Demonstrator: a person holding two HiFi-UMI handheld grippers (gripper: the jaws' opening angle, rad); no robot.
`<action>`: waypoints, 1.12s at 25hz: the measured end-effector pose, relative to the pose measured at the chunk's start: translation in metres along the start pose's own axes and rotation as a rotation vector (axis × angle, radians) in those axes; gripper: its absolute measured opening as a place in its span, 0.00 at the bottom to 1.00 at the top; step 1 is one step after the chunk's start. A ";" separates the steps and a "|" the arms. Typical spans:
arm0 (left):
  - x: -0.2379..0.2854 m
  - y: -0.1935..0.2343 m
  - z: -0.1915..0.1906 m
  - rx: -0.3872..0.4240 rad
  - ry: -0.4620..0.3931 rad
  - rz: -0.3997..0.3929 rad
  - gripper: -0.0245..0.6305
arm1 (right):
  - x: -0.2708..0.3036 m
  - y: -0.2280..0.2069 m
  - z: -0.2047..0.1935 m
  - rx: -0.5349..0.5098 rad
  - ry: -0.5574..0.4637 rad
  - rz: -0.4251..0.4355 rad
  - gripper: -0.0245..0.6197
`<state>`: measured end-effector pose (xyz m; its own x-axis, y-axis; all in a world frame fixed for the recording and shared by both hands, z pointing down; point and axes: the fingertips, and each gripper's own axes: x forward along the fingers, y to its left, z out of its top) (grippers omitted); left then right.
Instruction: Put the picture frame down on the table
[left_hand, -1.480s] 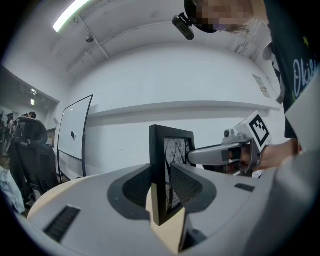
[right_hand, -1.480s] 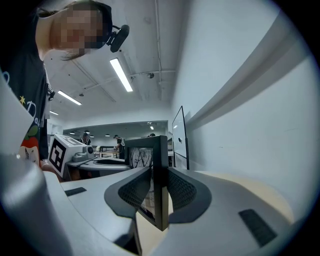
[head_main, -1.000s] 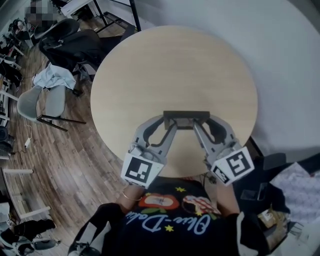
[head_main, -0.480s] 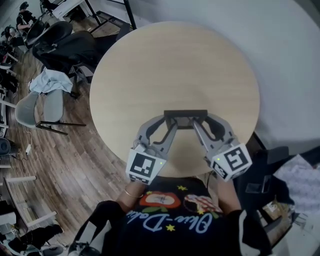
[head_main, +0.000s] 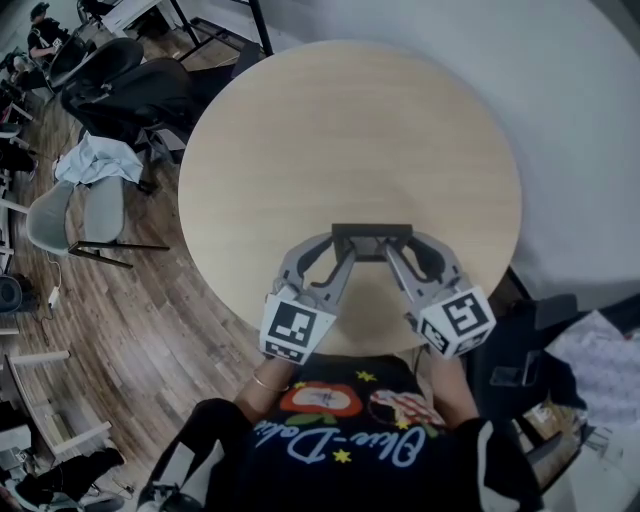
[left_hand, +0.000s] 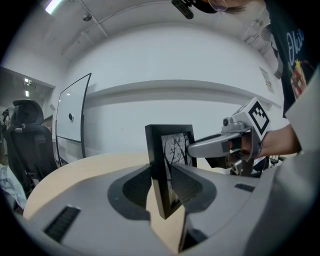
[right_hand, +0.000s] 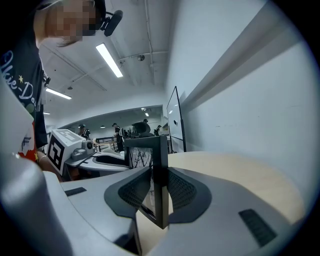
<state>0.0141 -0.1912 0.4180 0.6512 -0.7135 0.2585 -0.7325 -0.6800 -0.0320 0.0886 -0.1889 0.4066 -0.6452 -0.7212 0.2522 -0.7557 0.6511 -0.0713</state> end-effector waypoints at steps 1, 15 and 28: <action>0.001 0.001 -0.003 -0.003 0.007 -0.002 0.21 | 0.002 -0.001 -0.003 0.007 0.007 -0.002 0.16; 0.017 0.001 -0.052 -0.039 0.111 -0.013 0.21 | 0.017 -0.010 -0.053 0.078 0.098 0.003 0.16; 0.037 -0.004 -0.087 -0.058 0.201 -0.054 0.21 | 0.024 -0.027 -0.097 0.183 0.187 -0.021 0.16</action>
<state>0.0240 -0.2008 0.5116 0.6413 -0.6247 0.4455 -0.7118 -0.7011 0.0414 0.1046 -0.2005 0.5079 -0.6095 -0.6669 0.4285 -0.7878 0.5702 -0.2330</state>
